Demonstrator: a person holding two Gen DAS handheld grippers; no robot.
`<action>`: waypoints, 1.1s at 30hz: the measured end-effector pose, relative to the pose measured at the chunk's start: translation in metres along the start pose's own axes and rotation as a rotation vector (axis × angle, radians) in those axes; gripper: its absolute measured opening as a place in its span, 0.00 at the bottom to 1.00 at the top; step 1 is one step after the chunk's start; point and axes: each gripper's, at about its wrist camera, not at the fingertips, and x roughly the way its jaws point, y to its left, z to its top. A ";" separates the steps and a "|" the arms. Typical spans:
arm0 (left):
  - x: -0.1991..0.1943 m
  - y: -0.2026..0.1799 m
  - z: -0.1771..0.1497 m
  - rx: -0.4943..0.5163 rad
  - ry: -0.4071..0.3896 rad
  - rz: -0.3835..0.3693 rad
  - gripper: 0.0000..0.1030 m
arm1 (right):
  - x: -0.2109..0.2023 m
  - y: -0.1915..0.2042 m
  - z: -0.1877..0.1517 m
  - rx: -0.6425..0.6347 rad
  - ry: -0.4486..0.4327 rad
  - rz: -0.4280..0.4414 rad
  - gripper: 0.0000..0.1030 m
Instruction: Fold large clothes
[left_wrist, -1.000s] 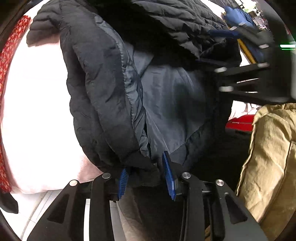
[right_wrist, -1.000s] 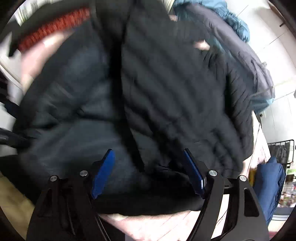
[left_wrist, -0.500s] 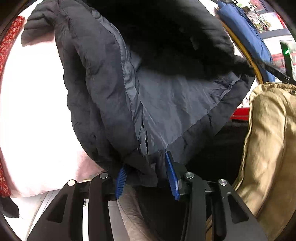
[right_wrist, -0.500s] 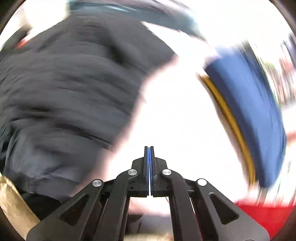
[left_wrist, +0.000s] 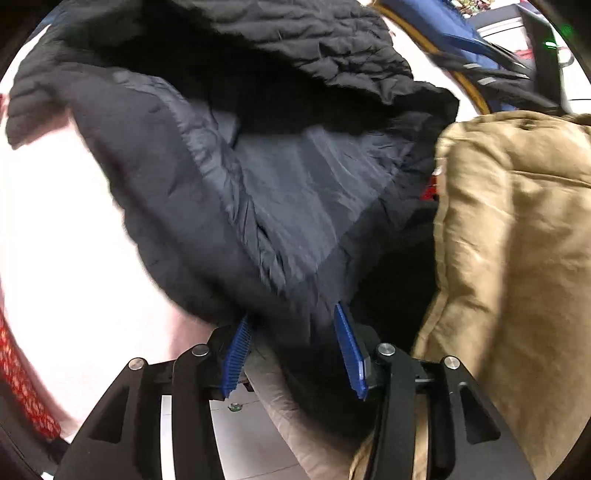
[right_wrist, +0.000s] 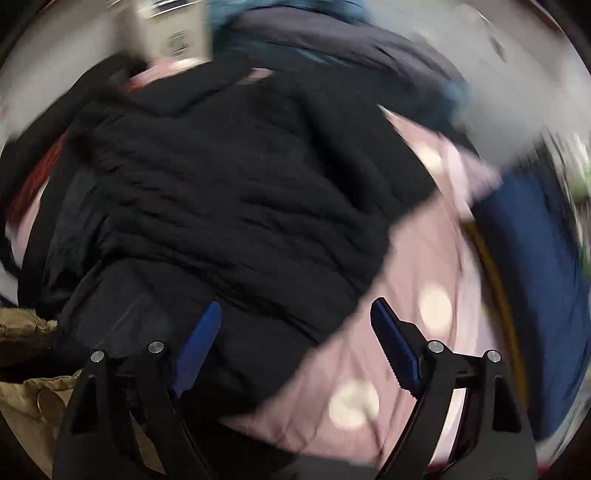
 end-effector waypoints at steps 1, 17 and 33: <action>-0.009 0.005 -0.008 -0.010 -0.008 -0.014 0.47 | 0.011 0.018 0.008 -0.077 0.016 0.032 0.80; -0.077 0.076 0.022 -0.221 -0.312 0.100 0.55 | -0.008 -0.056 -0.038 0.080 -0.014 -0.259 0.07; 0.037 -0.052 0.168 0.224 -0.165 -0.007 0.55 | 0.000 -0.178 -0.202 0.774 0.532 -0.095 0.74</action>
